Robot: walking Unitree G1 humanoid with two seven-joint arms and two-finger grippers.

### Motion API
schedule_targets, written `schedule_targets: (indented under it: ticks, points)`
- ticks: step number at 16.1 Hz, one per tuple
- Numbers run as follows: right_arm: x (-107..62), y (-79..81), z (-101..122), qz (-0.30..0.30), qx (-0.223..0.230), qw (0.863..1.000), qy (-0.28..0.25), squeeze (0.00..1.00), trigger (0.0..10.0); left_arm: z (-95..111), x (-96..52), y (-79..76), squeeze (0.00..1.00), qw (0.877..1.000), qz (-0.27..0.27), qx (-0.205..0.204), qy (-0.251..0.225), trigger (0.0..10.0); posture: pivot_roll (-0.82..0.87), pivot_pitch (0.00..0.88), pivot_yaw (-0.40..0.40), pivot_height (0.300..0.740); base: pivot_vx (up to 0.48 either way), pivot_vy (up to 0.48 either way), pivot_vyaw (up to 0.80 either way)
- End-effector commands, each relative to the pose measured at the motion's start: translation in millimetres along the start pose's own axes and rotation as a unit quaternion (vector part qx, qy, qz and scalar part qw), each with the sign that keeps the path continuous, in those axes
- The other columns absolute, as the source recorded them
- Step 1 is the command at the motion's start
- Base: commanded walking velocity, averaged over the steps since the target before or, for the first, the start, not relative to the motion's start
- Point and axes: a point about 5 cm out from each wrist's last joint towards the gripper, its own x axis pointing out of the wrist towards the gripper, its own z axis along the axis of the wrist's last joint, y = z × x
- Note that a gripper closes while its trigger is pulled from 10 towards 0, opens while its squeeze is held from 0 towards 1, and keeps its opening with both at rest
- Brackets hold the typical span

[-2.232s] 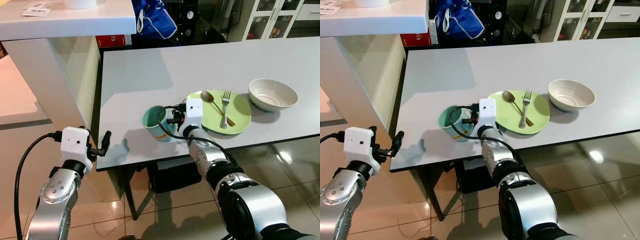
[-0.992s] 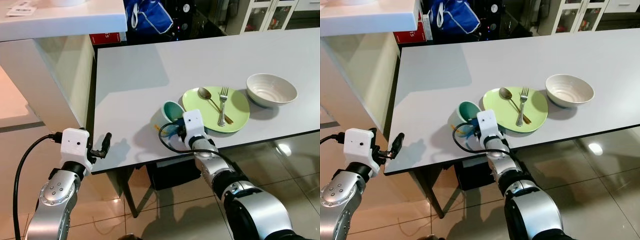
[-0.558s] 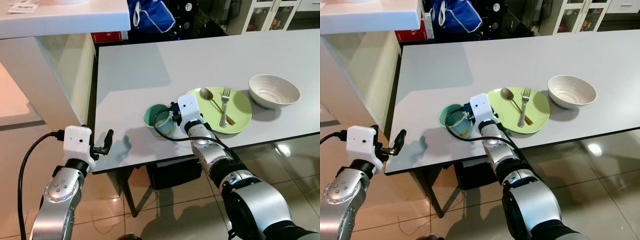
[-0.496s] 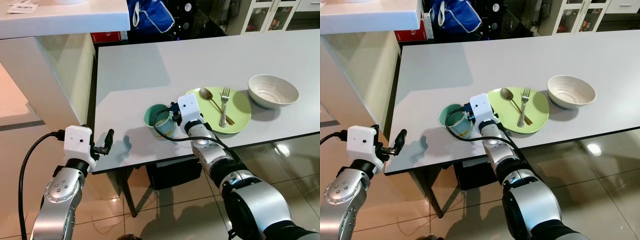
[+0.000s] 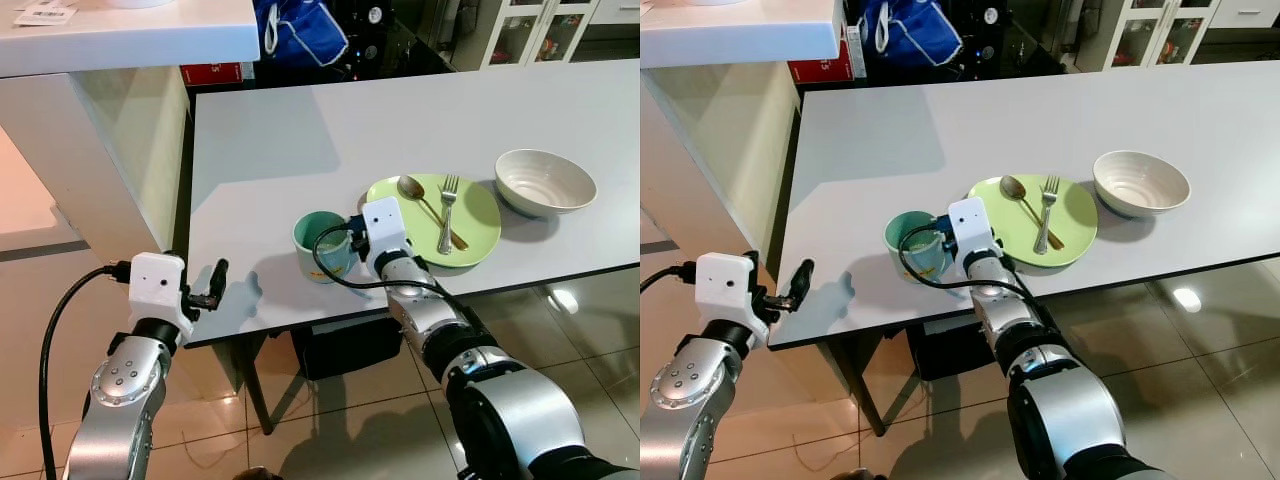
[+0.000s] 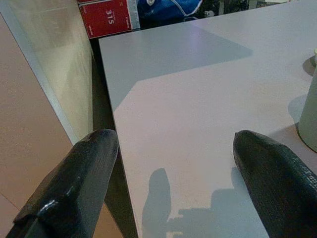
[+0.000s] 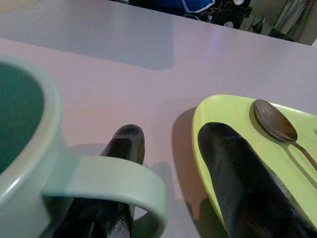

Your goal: Setting the table

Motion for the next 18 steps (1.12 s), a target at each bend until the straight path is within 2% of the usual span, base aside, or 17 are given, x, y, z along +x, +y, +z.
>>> schedule_targets:
  ticks: [1, 13, 14, 16, 17, 18]
  points:
    - [-1.8, 0.8, -6, 0.000, 0.011, 1.000, 0.013, 0.00, 0.0, -1, -0.6, -0.3, 0.00, 1.000, 0.002, 0.003, 0.000, 10.0, 0.16, 0.017, 0.016, 0.740, 0.000, 0.000, 0.00]
    - [-6.5, 4.5, -18, 0.002, 0.014, 0.999, 0.037, 0.00, 0.0, 0, -1.3, -0.6, 0.00, 1.000, -0.002, 0.005, 0.002, 10.0, 0.16, 0.032, 0.026, 0.740, 0.000, 0.000, 0.00]
    - [-7.0, 4.8, -20, 0.003, 0.014, 0.999, 0.040, 0.00, 1.3, 0, -1.6, -0.7, 0.00, 1.000, -0.003, 0.005, 0.002, 10.0, 0.16, 0.035, 0.027, 0.740, 0.000, 0.000, 0.00]
    - [-7.5, 5.0, -21, 0.003, 0.013, 0.999, 0.042, 0.00, 0.0, 0, -1.7, -0.7, 0.00, 1.000, -0.002, 0.005, 0.002, 10.0, 0.16, 0.035, 0.026, 0.740, 0.000, 0.000, 0.00]
    - [-7.5, 5.0, -21, 0.002, 0.013, 0.999, 0.043, 0.00, 7.0, 0, -1.7, -0.8, 0.00, 1.000, -0.002, 0.005, 0.002, 10.0, 0.16, 0.036, 0.026, 0.740, 0.000, 0.000, 0.00]
    - [-7.3, 5.0, -21, 0.002, 0.012, 0.999, 0.044, 0.00, 10.0, 0, -1.5, -0.7, 0.00, 1.000, -0.002, 0.005, 0.002, 10.0, 0.16, 0.036, 0.025, 0.740, 0.000, 0.000, 0.00]
